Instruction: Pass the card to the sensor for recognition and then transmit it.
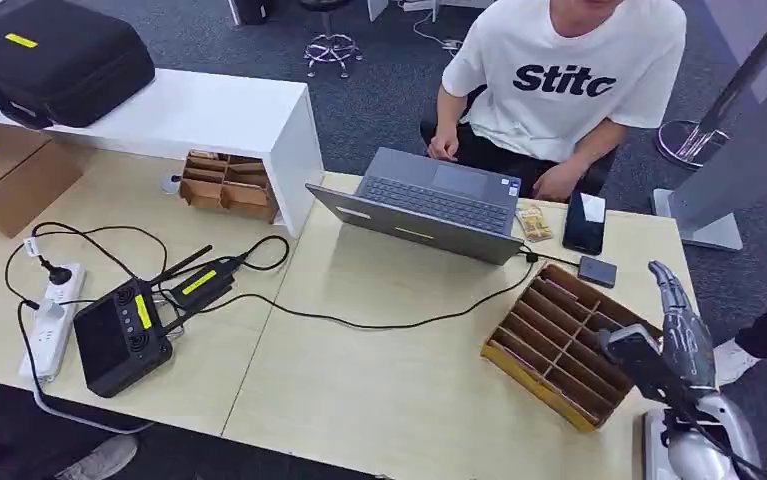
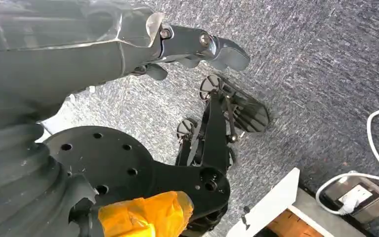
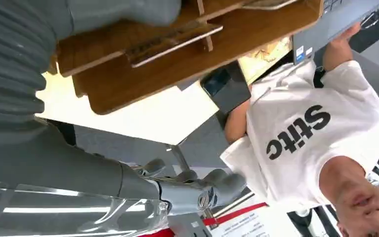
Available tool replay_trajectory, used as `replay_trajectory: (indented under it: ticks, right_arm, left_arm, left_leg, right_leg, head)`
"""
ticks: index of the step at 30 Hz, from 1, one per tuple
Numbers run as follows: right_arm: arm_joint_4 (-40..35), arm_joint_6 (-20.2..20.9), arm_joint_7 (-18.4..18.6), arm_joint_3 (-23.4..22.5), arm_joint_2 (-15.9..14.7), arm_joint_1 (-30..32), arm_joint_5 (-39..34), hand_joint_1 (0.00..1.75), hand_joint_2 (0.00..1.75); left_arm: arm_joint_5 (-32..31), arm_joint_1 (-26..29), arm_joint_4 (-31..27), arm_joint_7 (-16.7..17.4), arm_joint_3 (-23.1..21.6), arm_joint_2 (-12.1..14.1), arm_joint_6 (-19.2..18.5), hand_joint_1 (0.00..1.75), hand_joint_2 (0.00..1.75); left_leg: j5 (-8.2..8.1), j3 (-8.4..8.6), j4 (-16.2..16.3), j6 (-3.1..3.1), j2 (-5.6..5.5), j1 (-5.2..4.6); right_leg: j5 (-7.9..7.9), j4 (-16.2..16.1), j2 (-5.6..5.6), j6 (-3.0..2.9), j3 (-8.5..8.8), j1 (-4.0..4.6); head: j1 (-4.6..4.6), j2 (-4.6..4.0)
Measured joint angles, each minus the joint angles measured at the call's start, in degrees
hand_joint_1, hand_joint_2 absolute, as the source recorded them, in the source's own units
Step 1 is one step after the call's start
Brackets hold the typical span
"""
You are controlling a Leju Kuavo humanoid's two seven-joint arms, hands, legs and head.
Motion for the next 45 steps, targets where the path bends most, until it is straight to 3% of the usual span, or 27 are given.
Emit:
replay_trajectory:
  ticks: [6, 22, 24, 25, 26, 27, 45]
  right_arm:
    - [0.02, 0.07, -0.22, -0.7, 0.18, 0.03, 0.0, 1.68, 1.75]
    - [-0.05, 0.04, -0.72, -1.51, 0.42, 0.15, -0.26, 1.59, 1.75]
    - [-0.02, 0.04, -0.72, -1.51, 0.46, 0.36, -0.28, 1.41, 1.75]
    - [-0.02, 0.04, -0.72, -1.51, 0.5, 0.45, -0.31, 0.98, 1.75]
    - [-0.02, 0.04, -0.74, -1.51, 0.54, 0.53, -0.35, 0.07, 1.75]
    - [-0.02, 0.04, -0.85, -1.51, 0.57, 0.59, -0.39, 0.0, 1.75]
    - [-1.01, -0.79, -1.7, -3.17, 1.11, 1.1, -1.27, 0.0, 1.75]
  left_arm:
    - [0.07, 0.0, 0.0, 0.0, 0.0, -0.17, 0.0, 0.0, 1.75]
    - [0.33, -0.01, 0.0, 0.0, 0.0, -0.17, 0.0, 0.0, 1.75]
    - [0.39, 0.0, 0.0, 0.0, 0.0, -0.17, 0.0, 0.0, 1.75]
    - [0.41, 0.0, 0.0, 0.0, 0.0, -0.17, 0.0, 0.0, 1.75]
    - [0.48, -0.01, 0.0, 0.0, 0.0, -0.17, 0.0, 0.0, 1.75]
    - [0.5, -0.01, 0.0, 0.0, 0.0, -0.17, 0.0, 0.0, 1.75]
    - [1.07, 0.0, 0.0, 0.0, 0.02, -0.2, 0.13, 0.0, 1.75]
  left_leg:
    - [0.0, 0.0, 0.0, 0.0, 0.0, 0.0]
    - [0.0, 0.02, 0.0, 0.0, 0.01, 0.0]
    - [0.0, 0.01, 0.0, 0.0, 0.0, 0.0]
    - [0.0, 0.01, 0.0, 0.0, 0.0, 0.0]
    - [0.0, 0.01, 0.0, 0.0, 0.0, 0.0]
    - [0.0, 0.02, 0.0, 0.0, 0.0, 0.0]
    - [0.0, 0.01, 0.0, 0.0, 0.0, 0.0]
  right_leg:
    - [0.0, 0.0, 0.0, 0.0, 0.0, 0.0]
    - [0.0, 0.0, 0.0, 0.0, 0.01, 0.0]
    - [0.0, 0.0, 0.0, 0.0, 0.01, 0.0]
    - [0.0, 0.0, 0.0, 0.0, 0.01, 0.0]
    - [0.0, 0.0, 0.0, 0.0, 0.01, 0.0]
    - [0.0, 0.0, 0.0, 0.0, 0.01, 0.0]
    - [0.0, 0.0, 0.0, 0.0, 0.0, 0.0]
  head:
    - [0.0, 0.0]
    - [0.02, 0.0]
    - [0.0, 0.0]
    - [0.0, 0.0]
    - [0.0, 0.0]
    - [0.0, 0.0]
    - [0.0, 0.0]
